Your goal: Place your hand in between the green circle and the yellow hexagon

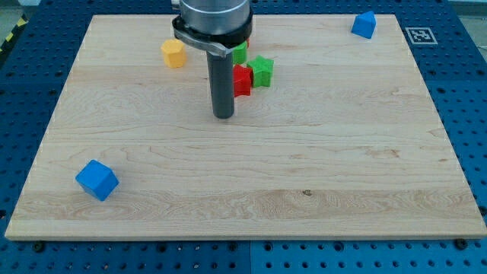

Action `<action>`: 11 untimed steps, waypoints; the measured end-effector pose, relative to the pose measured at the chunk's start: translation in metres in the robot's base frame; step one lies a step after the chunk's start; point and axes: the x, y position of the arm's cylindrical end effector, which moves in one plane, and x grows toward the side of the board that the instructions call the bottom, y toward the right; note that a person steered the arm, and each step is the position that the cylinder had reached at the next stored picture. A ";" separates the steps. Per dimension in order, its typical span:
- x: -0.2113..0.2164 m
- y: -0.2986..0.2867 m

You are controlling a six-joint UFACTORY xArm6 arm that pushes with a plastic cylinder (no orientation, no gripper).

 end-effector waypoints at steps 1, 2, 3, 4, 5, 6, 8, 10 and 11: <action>-0.035 -0.001; -0.060 -0.001; -0.083 -0.001; -0.093 -0.001; -0.100 -0.001; -0.100 -0.001; -0.116 -0.007; -0.124 -0.029; -0.124 -0.048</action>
